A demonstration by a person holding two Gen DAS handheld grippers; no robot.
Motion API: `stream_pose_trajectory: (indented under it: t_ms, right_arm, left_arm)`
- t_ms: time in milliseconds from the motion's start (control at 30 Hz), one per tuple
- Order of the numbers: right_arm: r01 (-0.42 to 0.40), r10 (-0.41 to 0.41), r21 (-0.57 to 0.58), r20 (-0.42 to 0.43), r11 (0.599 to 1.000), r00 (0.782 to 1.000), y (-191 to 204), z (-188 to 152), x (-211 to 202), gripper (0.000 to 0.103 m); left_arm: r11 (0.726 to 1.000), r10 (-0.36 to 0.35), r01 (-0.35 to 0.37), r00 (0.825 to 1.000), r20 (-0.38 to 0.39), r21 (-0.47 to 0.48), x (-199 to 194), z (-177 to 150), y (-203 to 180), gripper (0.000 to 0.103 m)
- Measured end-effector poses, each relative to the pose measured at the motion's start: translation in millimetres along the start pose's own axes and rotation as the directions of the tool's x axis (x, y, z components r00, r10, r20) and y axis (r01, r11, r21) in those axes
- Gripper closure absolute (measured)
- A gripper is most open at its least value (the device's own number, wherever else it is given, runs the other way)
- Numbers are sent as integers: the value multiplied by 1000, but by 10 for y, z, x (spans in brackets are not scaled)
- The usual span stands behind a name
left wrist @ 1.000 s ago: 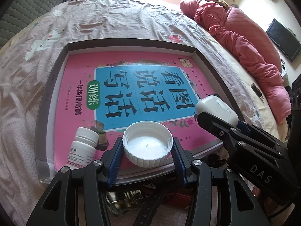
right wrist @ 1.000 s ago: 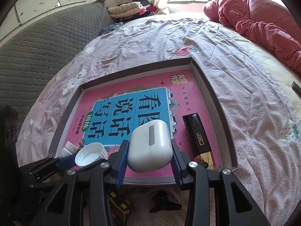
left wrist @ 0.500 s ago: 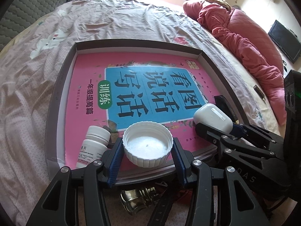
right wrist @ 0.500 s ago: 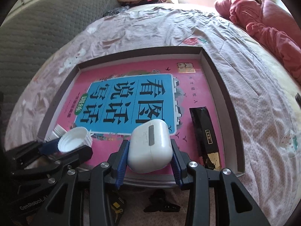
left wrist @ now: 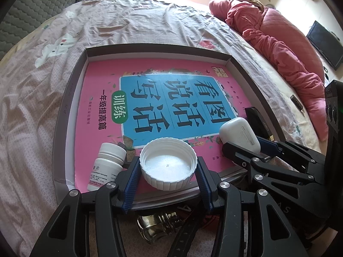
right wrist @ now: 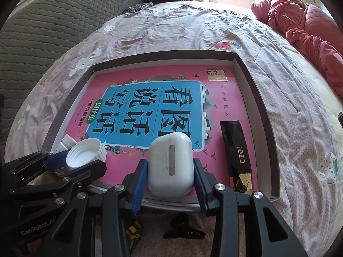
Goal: Organize rigid objects
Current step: 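Open the right tool to drop the earbud case into the tray while the left tool lowers the cap, then open the left tool to release the bottle cap into the tray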
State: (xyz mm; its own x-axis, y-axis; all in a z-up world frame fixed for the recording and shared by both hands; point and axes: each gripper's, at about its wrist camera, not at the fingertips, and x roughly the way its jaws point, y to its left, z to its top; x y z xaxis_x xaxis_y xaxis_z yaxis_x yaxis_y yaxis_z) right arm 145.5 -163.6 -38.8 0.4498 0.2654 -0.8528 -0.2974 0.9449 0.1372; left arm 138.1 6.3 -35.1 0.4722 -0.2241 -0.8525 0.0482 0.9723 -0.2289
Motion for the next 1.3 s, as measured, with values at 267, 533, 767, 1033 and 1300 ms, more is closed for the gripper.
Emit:
stream_pose_trajectory:
  t_ms: [267, 533, 767, 1033, 1300]
  right_arm:
    - [37, -36, -14, 41, 999, 999, 27, -47, -97, 59]
    - [5, -12, 48, 139, 999, 990, -137, -274, -456, 55]
    - [0, -25, 139, 177, 990, 984, -332, -474, -664, 54]
    - [-4, -57, 221, 271, 975, 961, -506, -766, -928, 48]
    - [-9, -61, 251, 271, 968, 960, -618, -924, -892, 48]
  left_arm:
    - [1000, 20, -20, 1000, -6, 19, 11, 17, -19, 52]
    - [999, 41, -40, 999, -10, 21, 24, 23, -68, 52]
    - [998, 50, -49, 998, -23, 41, 74, 64, -177, 51]
    - [996, 63, -62, 998, -26, 58, 113, 84, -256, 51]
    - [997, 60, -58, 998, -35, 43, 110, 86, -239, 51]
